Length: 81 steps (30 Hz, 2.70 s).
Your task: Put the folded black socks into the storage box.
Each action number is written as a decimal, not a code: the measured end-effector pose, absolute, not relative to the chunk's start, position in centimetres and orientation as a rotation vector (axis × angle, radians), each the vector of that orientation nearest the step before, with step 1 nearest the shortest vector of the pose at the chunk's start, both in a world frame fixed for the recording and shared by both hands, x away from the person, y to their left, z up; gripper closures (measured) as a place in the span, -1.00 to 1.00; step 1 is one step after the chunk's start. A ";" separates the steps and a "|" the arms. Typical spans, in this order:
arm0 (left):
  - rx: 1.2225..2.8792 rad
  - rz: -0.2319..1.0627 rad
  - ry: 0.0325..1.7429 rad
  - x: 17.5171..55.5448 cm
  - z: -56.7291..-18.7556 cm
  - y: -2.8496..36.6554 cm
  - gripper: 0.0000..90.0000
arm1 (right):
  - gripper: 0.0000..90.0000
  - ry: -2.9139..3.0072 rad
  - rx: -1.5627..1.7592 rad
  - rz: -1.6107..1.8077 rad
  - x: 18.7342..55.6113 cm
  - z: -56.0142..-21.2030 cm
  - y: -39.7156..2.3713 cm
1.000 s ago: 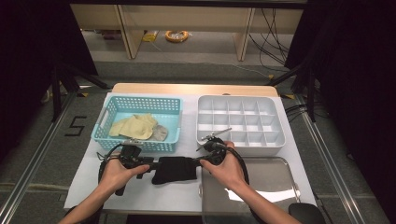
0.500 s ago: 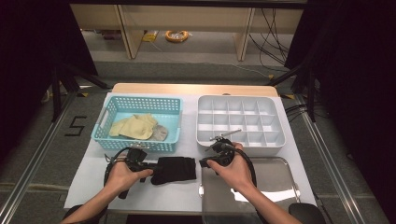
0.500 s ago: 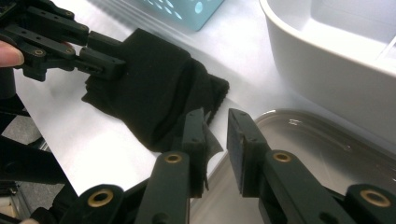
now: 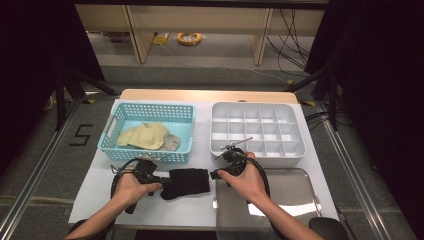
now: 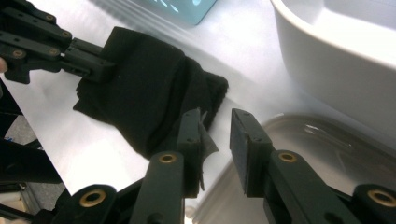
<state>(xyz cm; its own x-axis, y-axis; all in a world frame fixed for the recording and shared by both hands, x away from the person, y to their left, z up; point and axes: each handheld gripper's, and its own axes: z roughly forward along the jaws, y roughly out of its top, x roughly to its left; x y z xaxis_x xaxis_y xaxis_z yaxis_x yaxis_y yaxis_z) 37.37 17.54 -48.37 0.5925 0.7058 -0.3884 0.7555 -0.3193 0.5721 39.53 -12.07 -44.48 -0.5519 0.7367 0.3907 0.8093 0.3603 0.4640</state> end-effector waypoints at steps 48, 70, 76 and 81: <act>2.149 -0.117 1.073 37.4 -47.8 16.5 0.84 | 0.70 -2.507 -1.406 -0.822 38.9 -46.5 -8.3; 2.027 -0.089 1.131 34.7 -47.8 18.2 0.09 | 0.37 -2.453 -1.543 -1.012 37.5 -43.7 -12.3; 2.105 -0.065 1.137 33.8 -48.6 17.1 0.45 | 0.43 -2.441 -1.527 -1.016 37.3 -43.5 -12.6; 2.149 -0.046 1.132 33.6 -48.5 16.4 0.64 | 0.44 -2.454 -1.521 -1.014 37.3 -43.4 -12.3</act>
<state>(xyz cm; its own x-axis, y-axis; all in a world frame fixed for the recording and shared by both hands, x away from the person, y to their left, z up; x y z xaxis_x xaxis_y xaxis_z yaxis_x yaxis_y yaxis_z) 33.58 16.37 -48.46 0.6176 0.7120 -0.3342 0.7368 -0.3751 0.5625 37.26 -12.31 -43.37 -0.5032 0.7690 0.3944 0.8230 0.2871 0.4902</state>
